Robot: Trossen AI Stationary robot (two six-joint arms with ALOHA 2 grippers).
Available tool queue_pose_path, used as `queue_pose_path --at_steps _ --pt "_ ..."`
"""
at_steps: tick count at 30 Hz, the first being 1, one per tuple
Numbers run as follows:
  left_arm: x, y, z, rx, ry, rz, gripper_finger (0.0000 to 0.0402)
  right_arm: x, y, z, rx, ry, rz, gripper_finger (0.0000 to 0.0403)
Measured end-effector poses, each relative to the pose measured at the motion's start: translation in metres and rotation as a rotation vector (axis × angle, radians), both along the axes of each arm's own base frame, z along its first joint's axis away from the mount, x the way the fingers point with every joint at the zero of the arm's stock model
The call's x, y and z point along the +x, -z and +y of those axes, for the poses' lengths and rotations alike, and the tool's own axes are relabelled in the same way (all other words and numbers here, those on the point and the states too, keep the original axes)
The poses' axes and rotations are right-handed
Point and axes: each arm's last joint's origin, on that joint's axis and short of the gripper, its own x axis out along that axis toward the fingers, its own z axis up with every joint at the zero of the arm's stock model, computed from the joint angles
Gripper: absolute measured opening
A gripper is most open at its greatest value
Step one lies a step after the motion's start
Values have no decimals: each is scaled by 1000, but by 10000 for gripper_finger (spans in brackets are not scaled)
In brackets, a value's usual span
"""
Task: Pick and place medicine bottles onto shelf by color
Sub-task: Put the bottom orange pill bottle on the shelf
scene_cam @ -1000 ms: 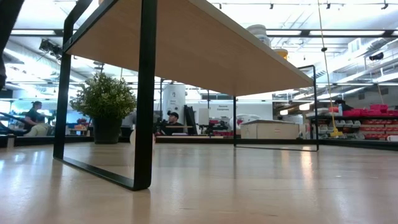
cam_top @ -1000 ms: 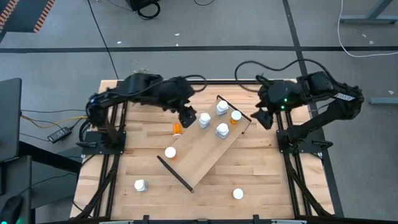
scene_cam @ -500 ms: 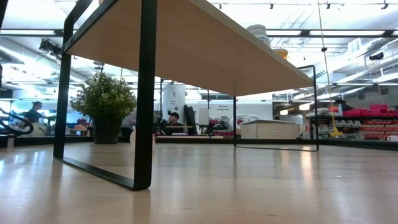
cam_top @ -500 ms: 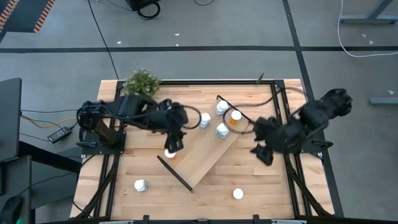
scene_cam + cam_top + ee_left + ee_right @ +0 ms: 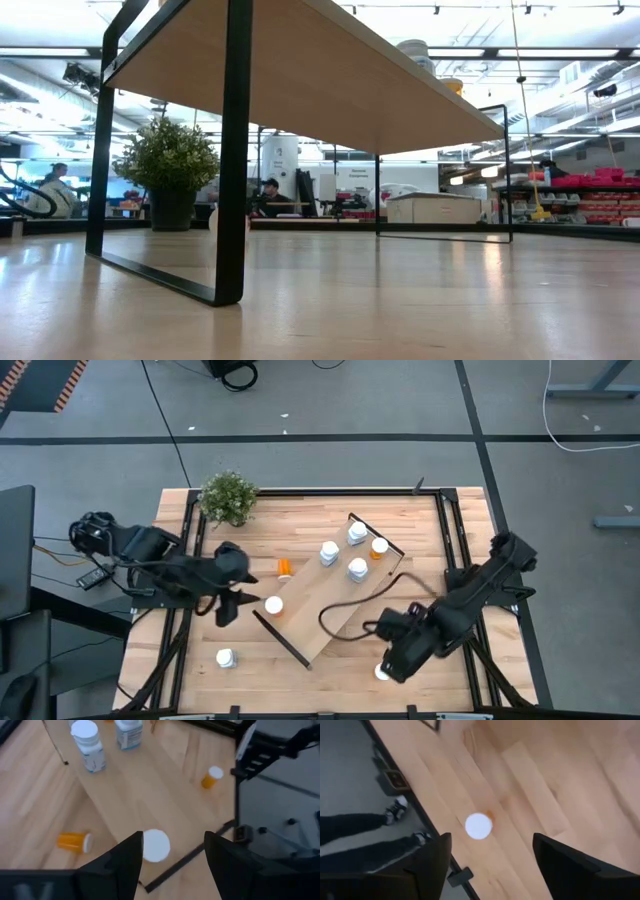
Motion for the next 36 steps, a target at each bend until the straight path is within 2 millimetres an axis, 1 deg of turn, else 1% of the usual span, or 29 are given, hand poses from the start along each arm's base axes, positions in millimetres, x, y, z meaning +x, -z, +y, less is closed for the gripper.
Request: queue_pose_path --at_steps 4,9,11,15,19,22,26,29,32,36 --pt "-21 12 0 -51 0 -14 219 10 25 18 -19 4 66 333" --pt "-34 26 -8 -74 17 -11 215 22 55 35 -42 -12 149 385" --pt "-38 29 -12 -73 25 -9 212 26 67 40 -47 -18 190 396" --pt "-42 30 -19 -74 31 -14 211 31 85 48 -67 -35 221 394" --pt "-44 30 -21 -65 25 -24 214 36 98 50 -85 -22 259 397" --pt "-45 30 -22 -71 21 -21 214 40 103 49 -64 0 283 397" --pt "-45 30 -22 -70 22 -21 215 46 110 47 -53 9 273 394" --pt "-45 30 -22 -70 22 -21 215 48 124 45 -25 11 270 392" --pt "-45 30 -22 -75 25 -19 215 47 140 44 19 15 302 392" --pt "-45 31 -23 -89 35 -5 213 45 151 44 41 30 309 392"
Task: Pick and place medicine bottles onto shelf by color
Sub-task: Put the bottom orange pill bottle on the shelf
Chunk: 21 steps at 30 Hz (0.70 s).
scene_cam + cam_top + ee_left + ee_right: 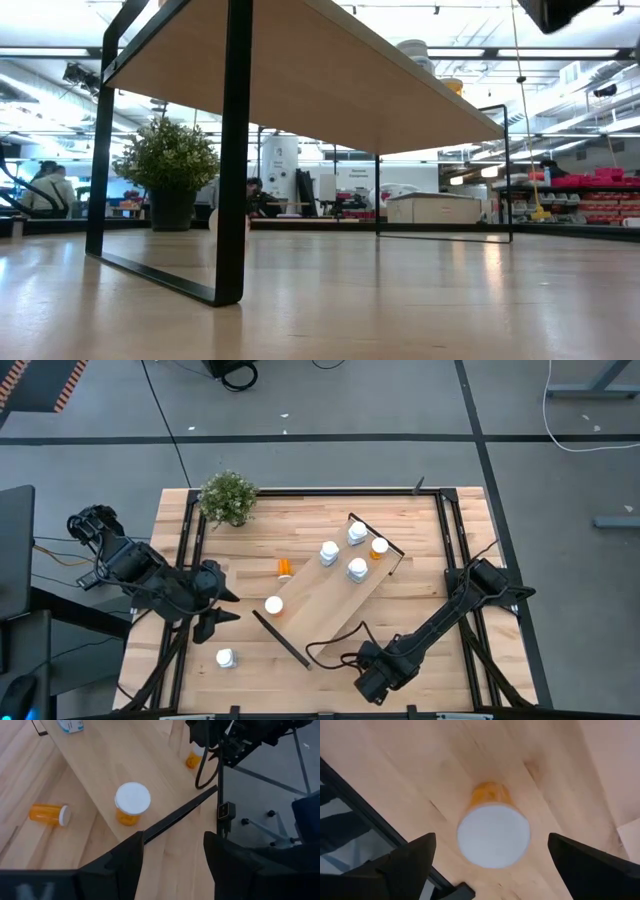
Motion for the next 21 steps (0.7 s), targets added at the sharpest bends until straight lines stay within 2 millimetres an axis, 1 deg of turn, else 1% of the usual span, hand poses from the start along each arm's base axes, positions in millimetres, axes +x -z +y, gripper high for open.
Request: queue_pose_path --at_steps 7,14,21 --pt "0 0 0 -5 6 6 215 1 0 -1 -36 8 -36 391" --pt "0 0 0 -7 4 6 215 -1 15 -2 9 22 -22 375" --pt "0 0 0 -16 -3 7 214 1 16 -3 19 35 -32 357"
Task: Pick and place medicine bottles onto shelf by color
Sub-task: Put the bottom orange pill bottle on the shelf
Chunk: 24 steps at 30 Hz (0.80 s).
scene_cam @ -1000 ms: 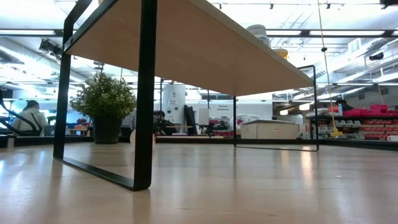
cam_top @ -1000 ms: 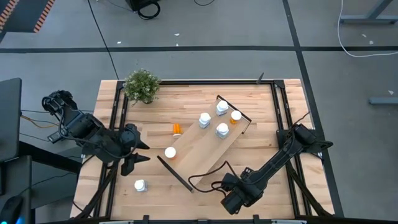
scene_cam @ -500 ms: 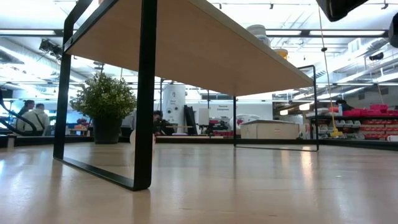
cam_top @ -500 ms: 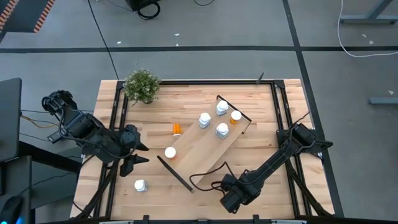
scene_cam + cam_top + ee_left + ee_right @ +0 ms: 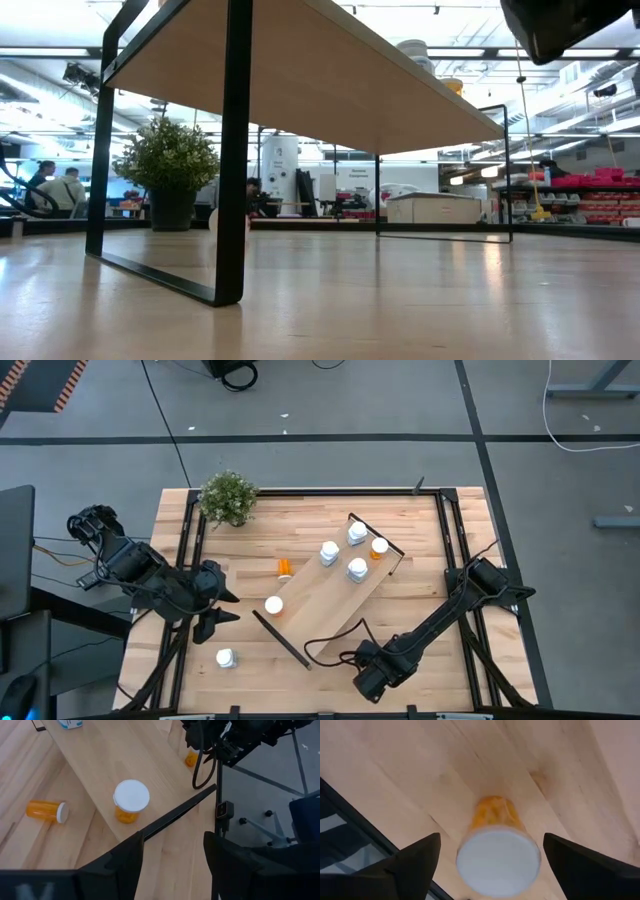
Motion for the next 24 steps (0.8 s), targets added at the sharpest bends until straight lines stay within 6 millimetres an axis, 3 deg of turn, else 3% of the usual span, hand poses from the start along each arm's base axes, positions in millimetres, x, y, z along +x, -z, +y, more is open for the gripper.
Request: queue_pose_path --at_steps 17,20,24 --pt "0 0 0 -6 -6 1 203 -1 -2 2 63 -9 47 230" --pt "0 0 0 -7 -6 1 201 0 -11 4 90 -11 33 212" --pt "0 0 0 -5 -5 1 198 2 -41 1 140 2 -37 211"
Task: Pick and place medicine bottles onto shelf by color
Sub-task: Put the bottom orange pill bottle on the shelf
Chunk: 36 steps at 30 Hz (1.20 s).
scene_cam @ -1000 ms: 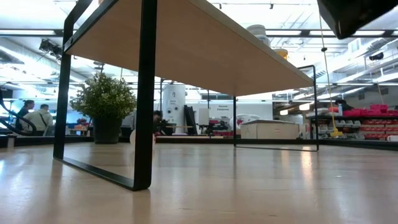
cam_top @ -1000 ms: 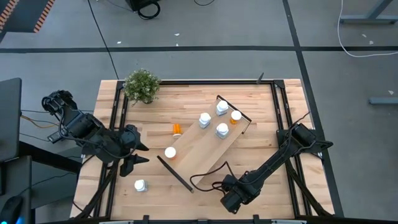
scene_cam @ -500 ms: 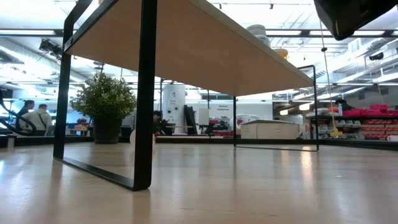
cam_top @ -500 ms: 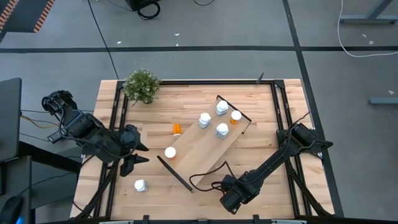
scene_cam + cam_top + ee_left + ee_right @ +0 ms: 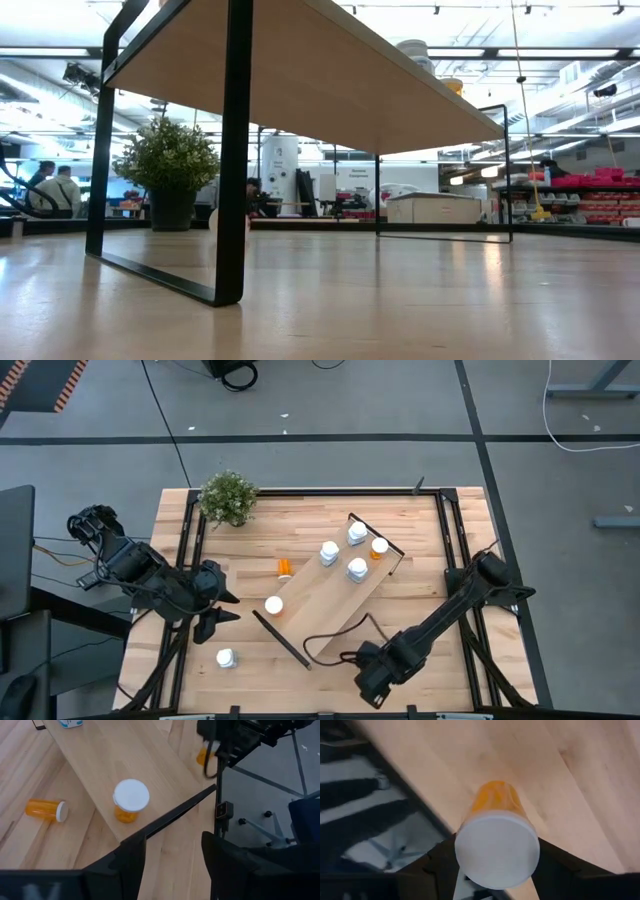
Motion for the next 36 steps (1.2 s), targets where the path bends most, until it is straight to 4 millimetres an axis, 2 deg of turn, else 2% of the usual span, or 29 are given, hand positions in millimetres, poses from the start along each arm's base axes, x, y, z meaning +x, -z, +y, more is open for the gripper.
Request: queue_pose_path --at_steps 8,15,23,30,36 --pt "0 0 0 6 6 -1 199 -10 -66 -32 91 134 -107 210" --pt "0 0 0 14 13 -3 190 -7 -102 -72 152 208 -231 214" --pt "0 0 0 13 12 -2 194 19 -134 -102 233 238 -485 215" --pt "0 0 0 17 15 -3 188 44 -175 -124 165 219 -682 216" --pt "0 0 0 17 15 -2 189 52 -185 -140 69 185 -596 216"
